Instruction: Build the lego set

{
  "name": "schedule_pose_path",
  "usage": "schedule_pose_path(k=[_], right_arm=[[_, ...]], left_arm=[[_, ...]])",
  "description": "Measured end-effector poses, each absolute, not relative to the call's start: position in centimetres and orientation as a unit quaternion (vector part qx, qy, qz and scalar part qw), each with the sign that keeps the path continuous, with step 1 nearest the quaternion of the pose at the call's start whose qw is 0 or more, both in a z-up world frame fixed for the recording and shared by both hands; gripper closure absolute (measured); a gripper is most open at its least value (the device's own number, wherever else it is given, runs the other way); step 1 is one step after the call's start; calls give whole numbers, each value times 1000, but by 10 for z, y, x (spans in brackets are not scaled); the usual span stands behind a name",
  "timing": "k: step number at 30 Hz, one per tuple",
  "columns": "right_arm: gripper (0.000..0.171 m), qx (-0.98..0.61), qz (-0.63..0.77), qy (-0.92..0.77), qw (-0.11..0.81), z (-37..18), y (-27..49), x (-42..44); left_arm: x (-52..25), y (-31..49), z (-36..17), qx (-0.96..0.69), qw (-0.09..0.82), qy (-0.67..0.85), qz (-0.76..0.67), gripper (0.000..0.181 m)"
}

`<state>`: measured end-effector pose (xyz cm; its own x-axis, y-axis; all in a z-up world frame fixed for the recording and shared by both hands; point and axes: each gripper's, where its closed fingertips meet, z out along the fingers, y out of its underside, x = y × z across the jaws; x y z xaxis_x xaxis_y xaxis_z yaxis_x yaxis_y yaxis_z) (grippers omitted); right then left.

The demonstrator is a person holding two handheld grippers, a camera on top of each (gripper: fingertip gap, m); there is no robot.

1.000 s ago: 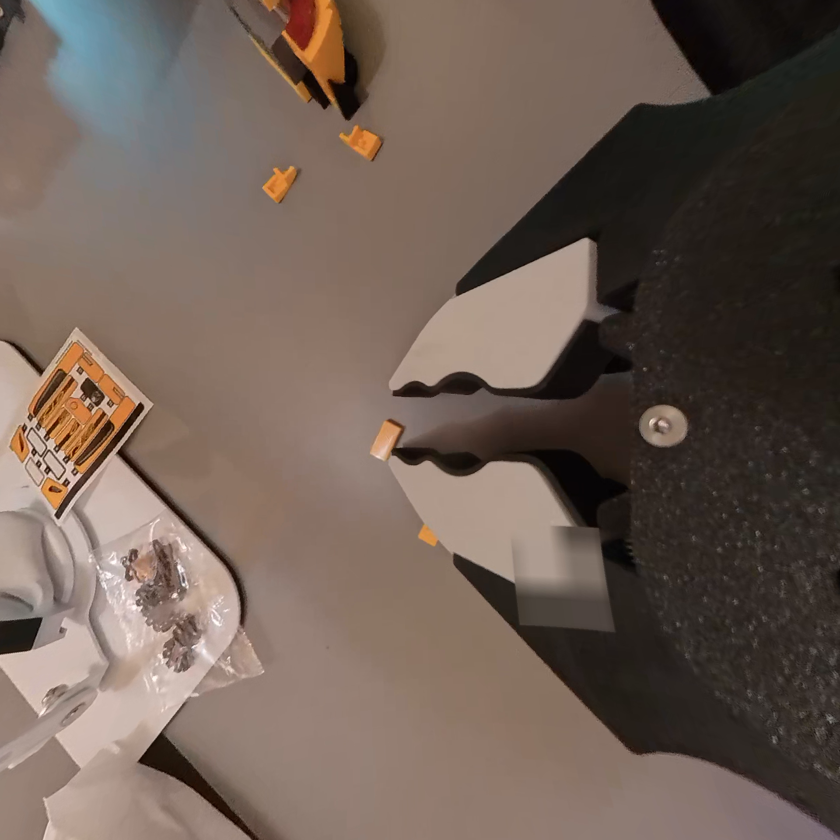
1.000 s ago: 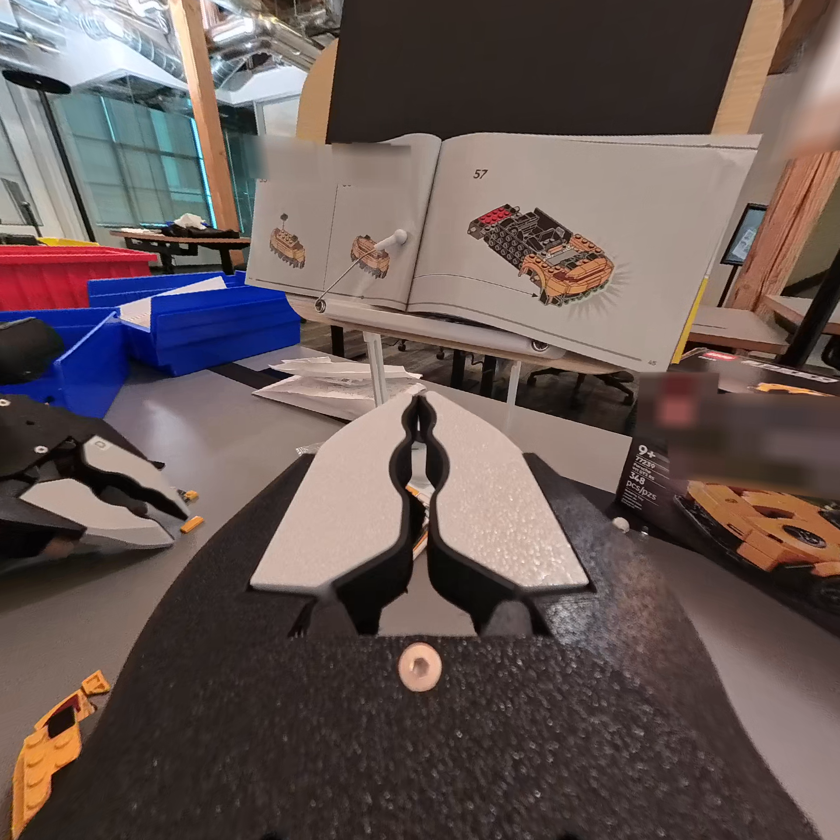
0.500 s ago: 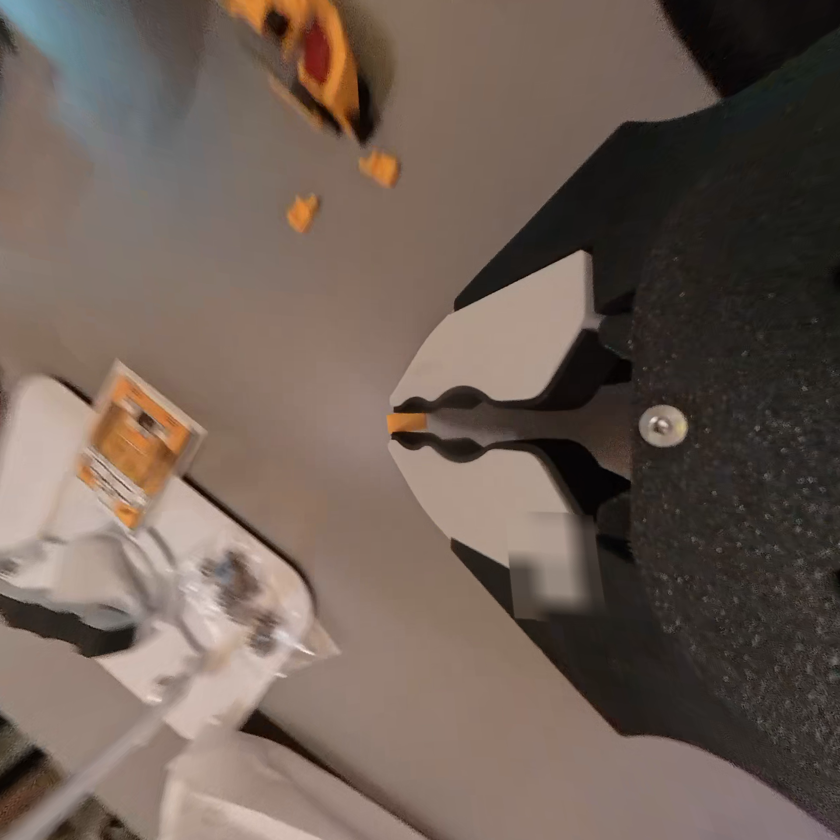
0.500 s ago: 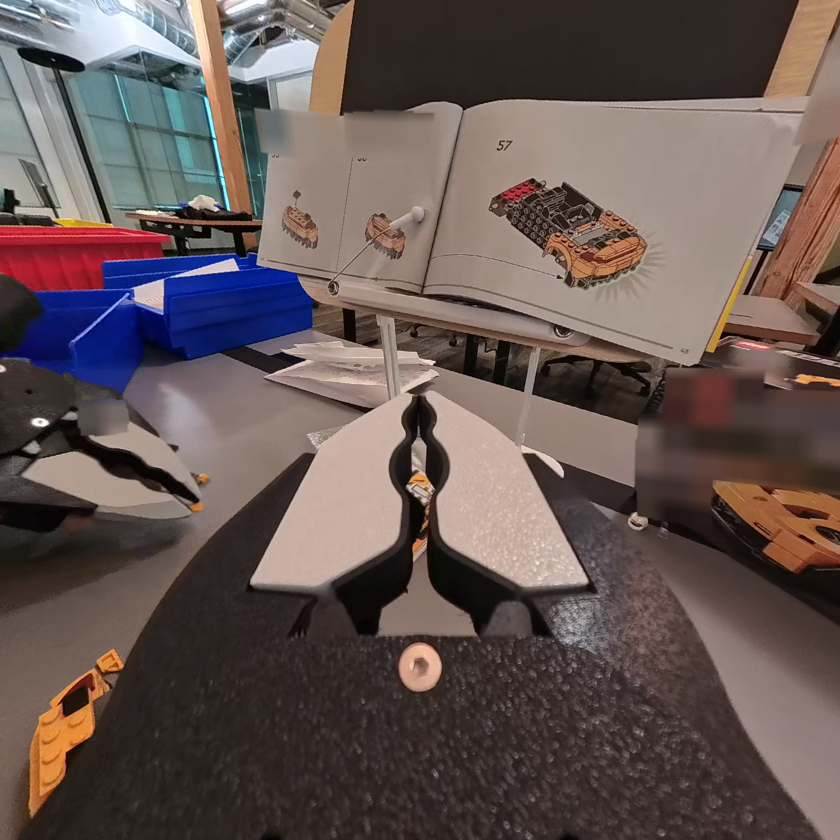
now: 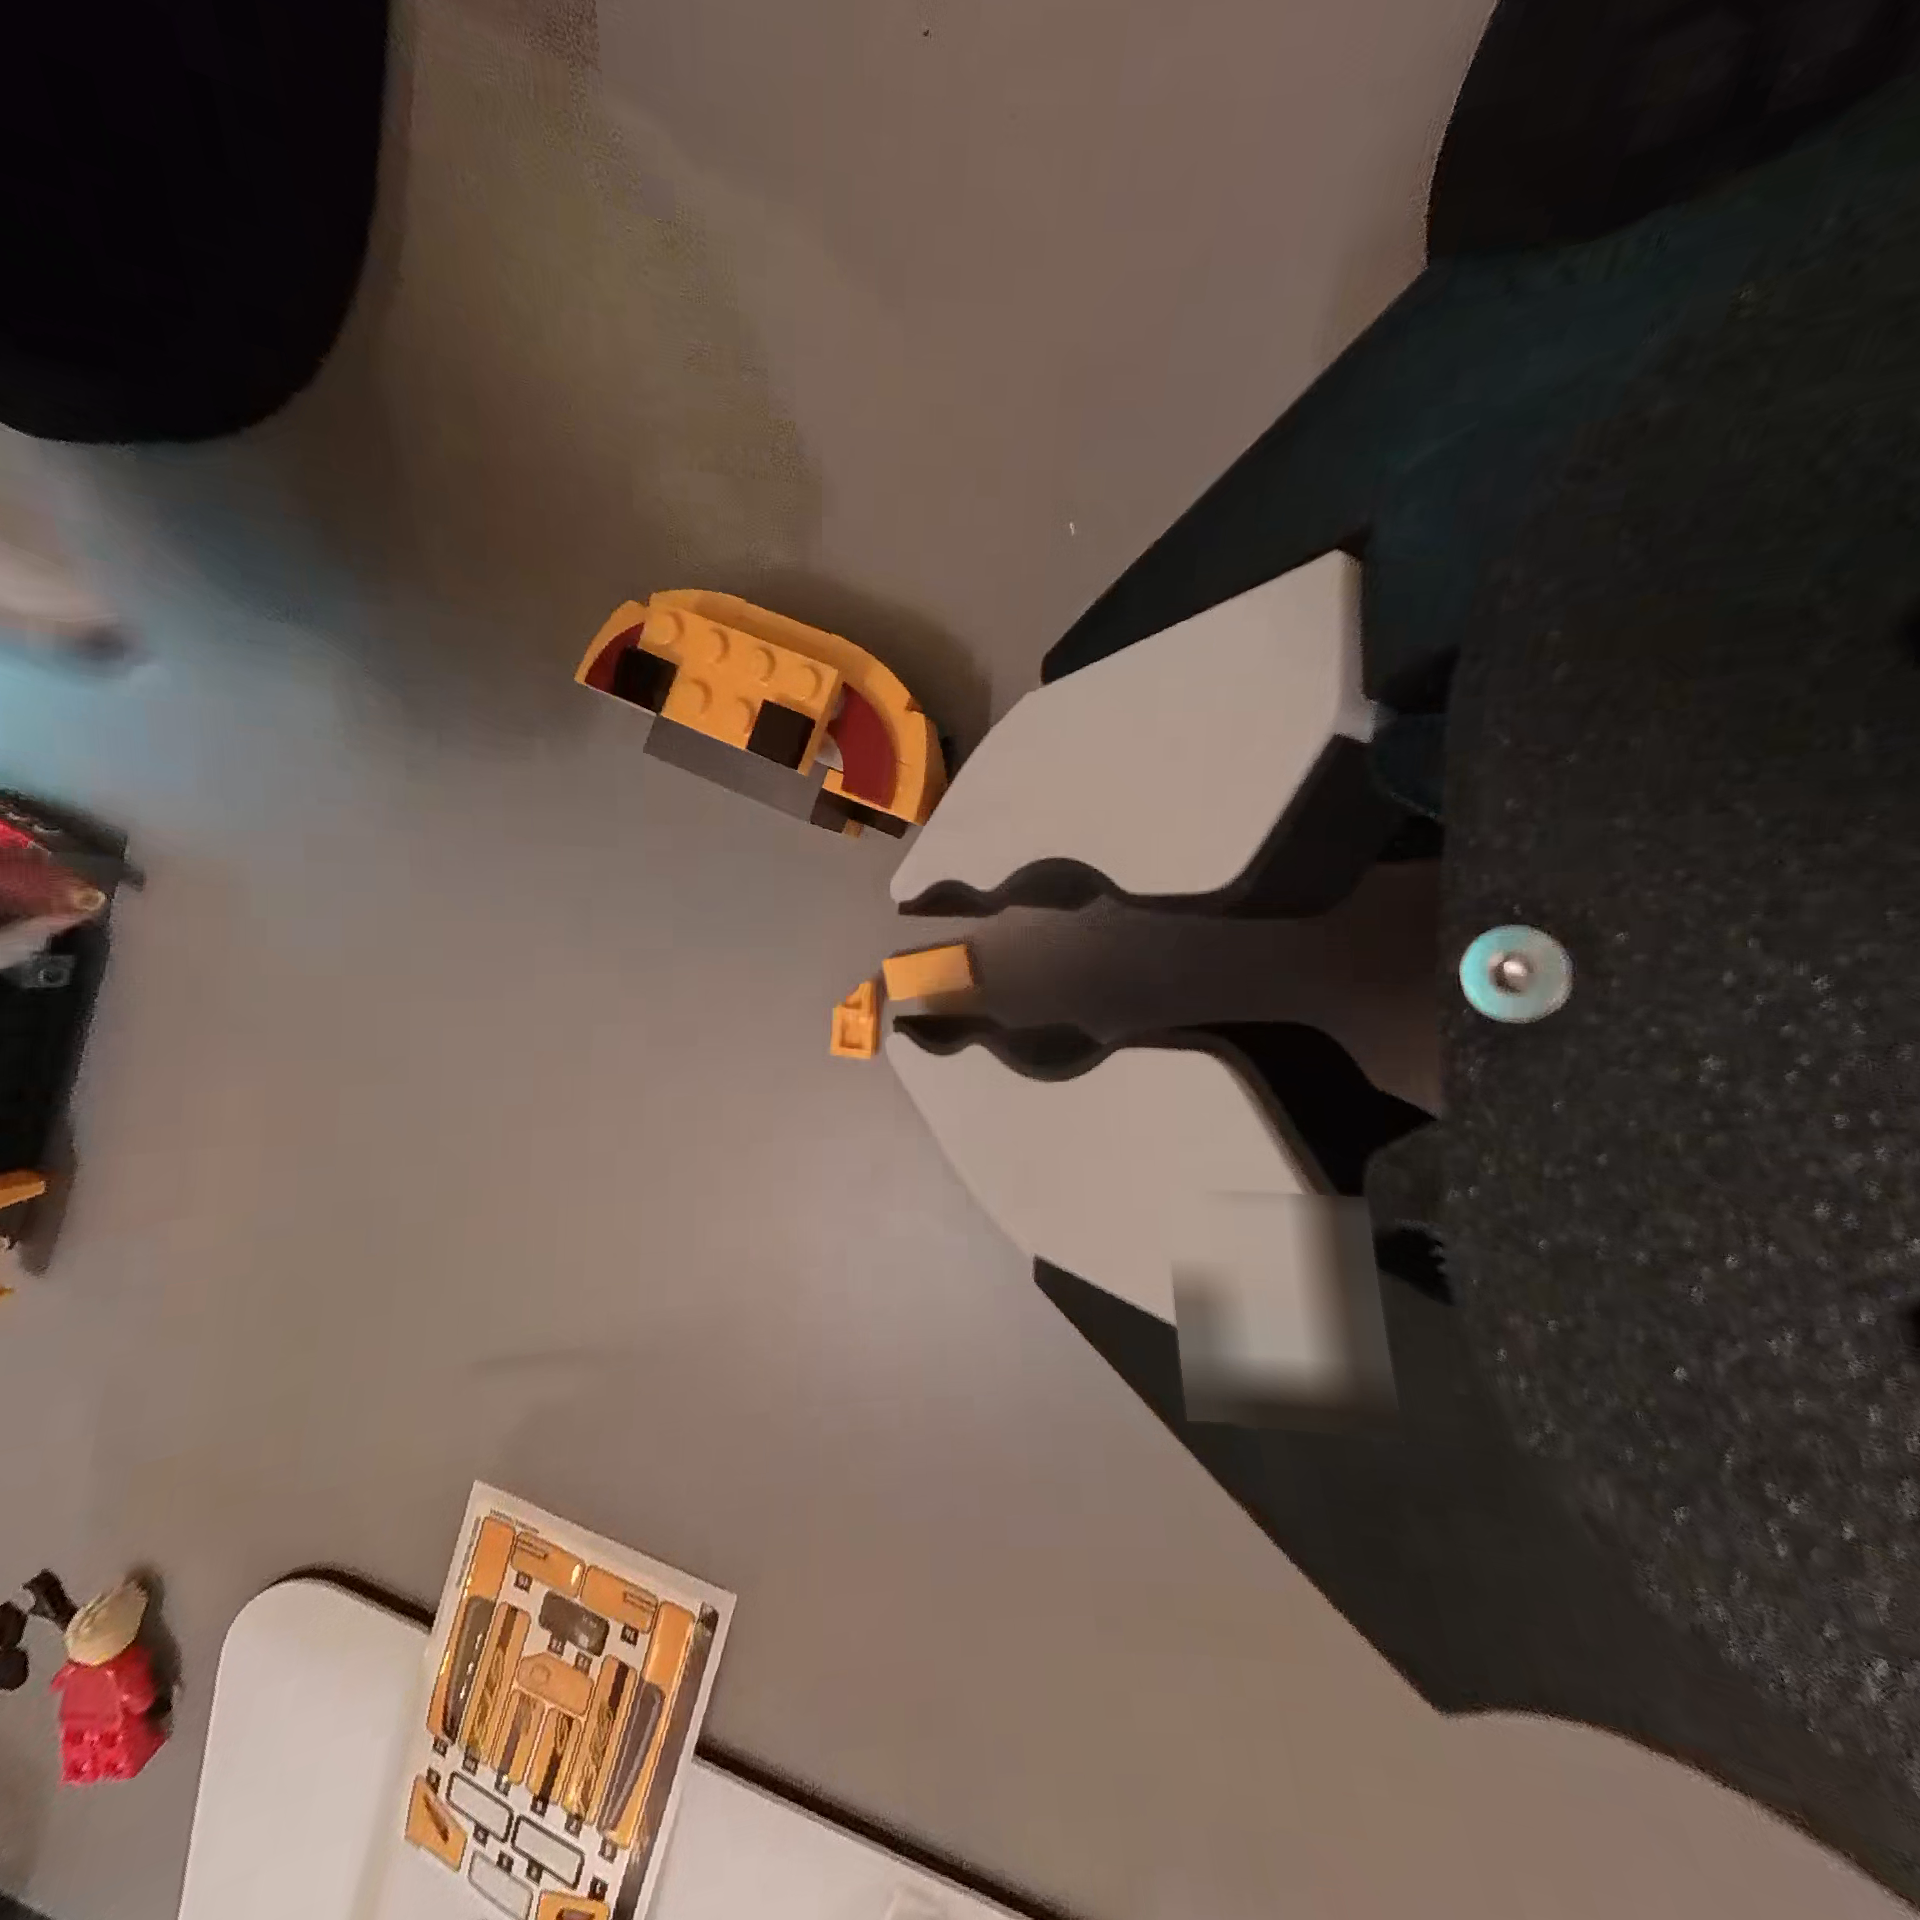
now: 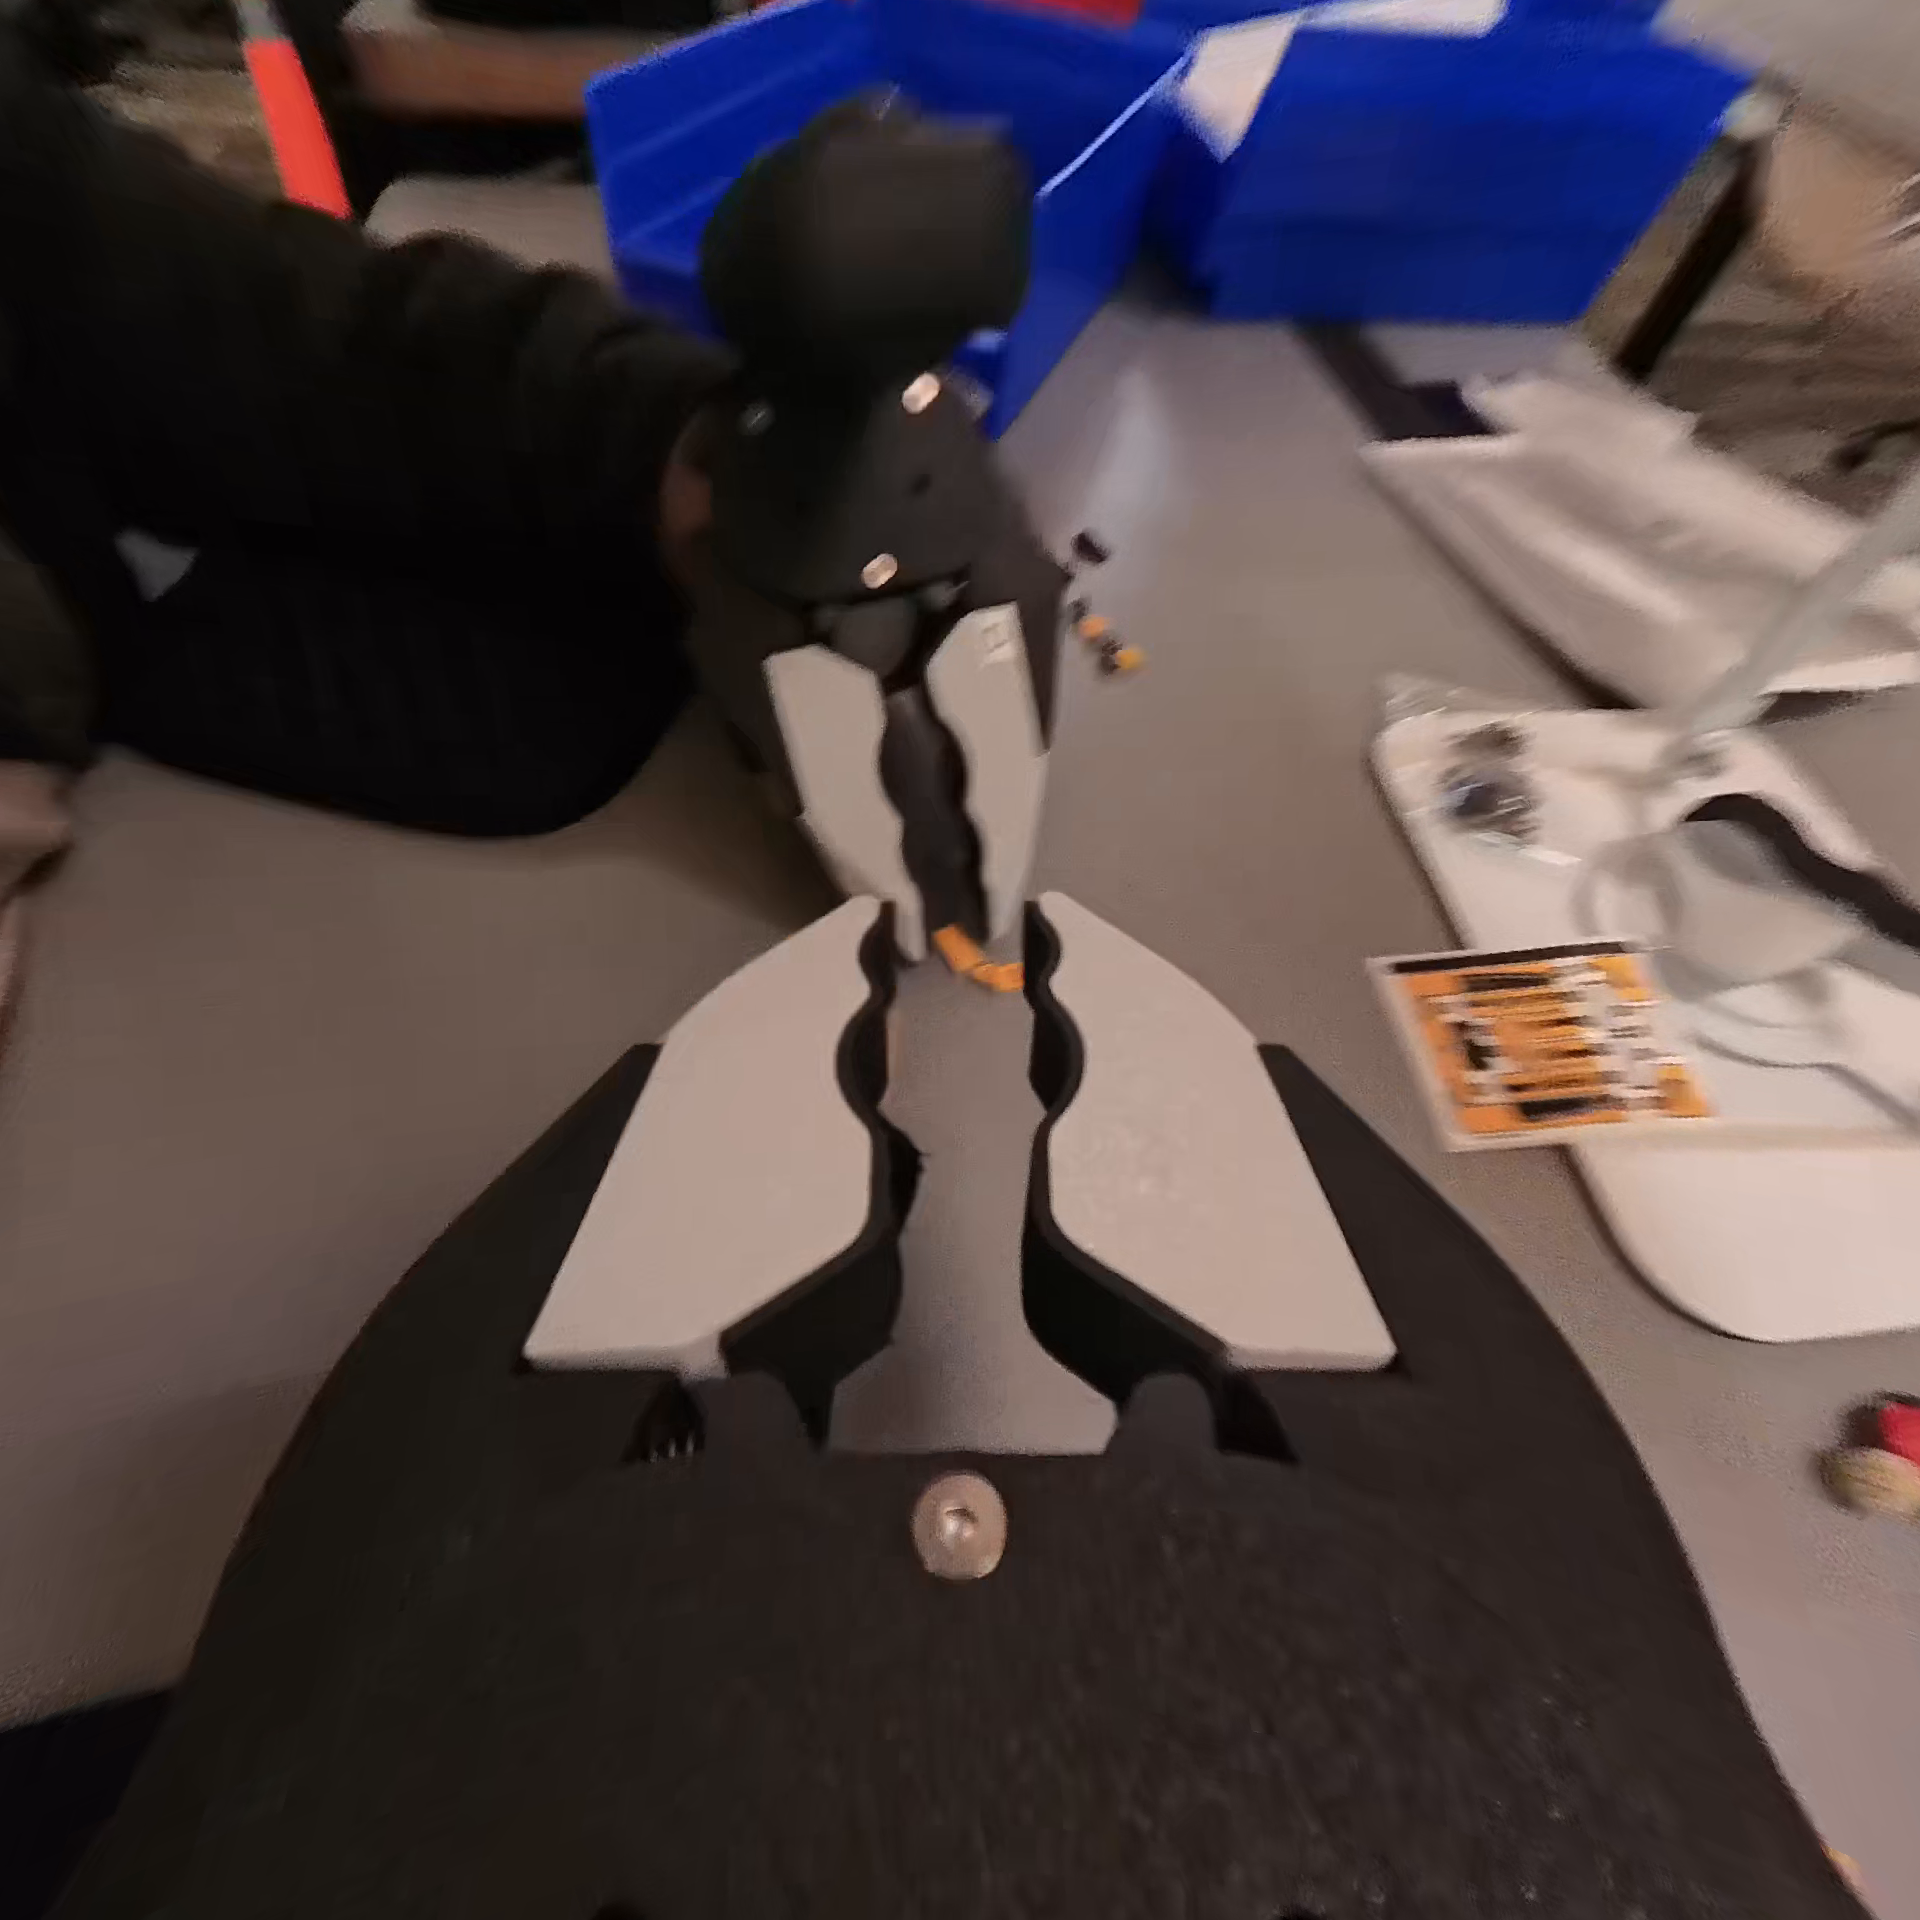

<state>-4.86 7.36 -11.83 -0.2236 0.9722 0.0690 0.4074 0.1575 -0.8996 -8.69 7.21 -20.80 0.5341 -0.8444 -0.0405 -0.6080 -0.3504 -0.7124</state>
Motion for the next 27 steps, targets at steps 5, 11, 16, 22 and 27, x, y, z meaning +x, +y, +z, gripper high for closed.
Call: schedule_pose_path(k=[5, 11, 16, 22, 27], right_arm=[[131, -519, 337, -735, 276, -171, 42, -55], [149, -506, 312, -760, 262, -188, 32, -61], [149, -486, 317, -771, 263, -188, 18, -73], [138, -506, 377, -731, 258, -168, 30, -66], [141, -531, 357, -705, 306, -160, 60, -58]], left_arm=[[-97, 71, -191, -800, 380, 426, -186, 162], [-104, 51, -196, -804, 351, 440, -191, 162], [-100, 44, -210, -803, 323, 468, -176, 167], [-100, 45, -213, -803, 326, 473, -160, 181], [-108, 46, -209, -805, 337, 453, -180, 178]])
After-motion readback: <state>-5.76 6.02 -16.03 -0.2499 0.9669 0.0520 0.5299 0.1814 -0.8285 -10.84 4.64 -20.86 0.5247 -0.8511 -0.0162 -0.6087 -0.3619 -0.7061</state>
